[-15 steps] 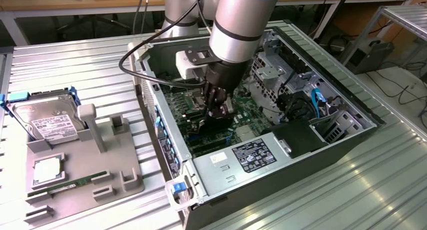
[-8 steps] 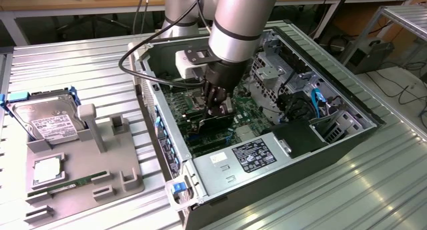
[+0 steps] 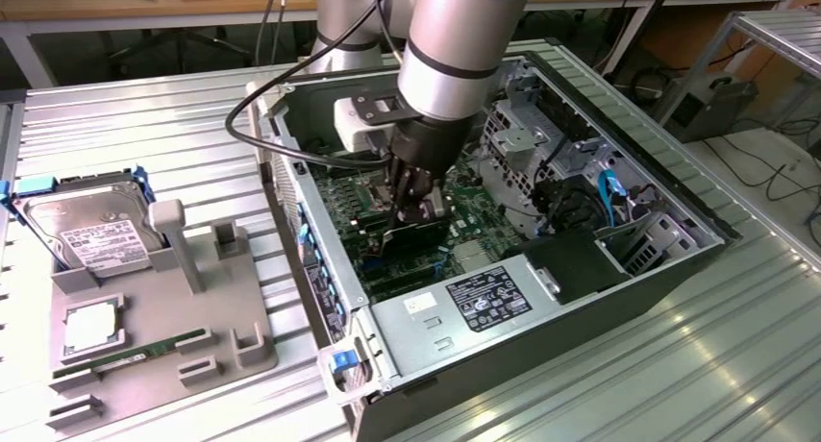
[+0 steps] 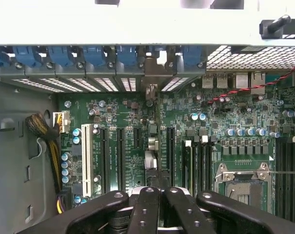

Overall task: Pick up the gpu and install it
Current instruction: 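Insert the gpu into the slot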

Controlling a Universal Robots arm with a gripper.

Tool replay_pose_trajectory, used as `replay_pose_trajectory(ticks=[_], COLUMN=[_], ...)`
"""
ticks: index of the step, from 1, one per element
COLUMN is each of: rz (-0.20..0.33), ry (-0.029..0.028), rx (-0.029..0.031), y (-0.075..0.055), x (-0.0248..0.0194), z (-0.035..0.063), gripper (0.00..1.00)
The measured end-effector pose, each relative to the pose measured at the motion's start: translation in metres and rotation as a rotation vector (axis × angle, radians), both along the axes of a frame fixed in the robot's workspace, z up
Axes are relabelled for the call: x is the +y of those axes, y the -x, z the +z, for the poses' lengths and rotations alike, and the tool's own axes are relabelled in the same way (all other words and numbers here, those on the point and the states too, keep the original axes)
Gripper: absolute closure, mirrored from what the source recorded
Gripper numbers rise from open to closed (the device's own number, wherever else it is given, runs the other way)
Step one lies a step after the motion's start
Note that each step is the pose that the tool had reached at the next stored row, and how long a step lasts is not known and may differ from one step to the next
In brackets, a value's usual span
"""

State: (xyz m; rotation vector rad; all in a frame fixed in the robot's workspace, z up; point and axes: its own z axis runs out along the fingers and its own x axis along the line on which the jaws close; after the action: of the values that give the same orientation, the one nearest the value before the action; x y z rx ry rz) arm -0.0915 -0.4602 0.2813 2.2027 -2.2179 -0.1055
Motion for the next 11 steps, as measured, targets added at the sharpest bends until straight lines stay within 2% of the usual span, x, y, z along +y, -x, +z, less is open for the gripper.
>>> replay_pose_trajectory(ticks=[11], rz=[0.0], ry=[-0.0002], rx=[-0.0044], y=[0.0025], x=[0.0016], z=[-0.0066], gripper=[0.89])
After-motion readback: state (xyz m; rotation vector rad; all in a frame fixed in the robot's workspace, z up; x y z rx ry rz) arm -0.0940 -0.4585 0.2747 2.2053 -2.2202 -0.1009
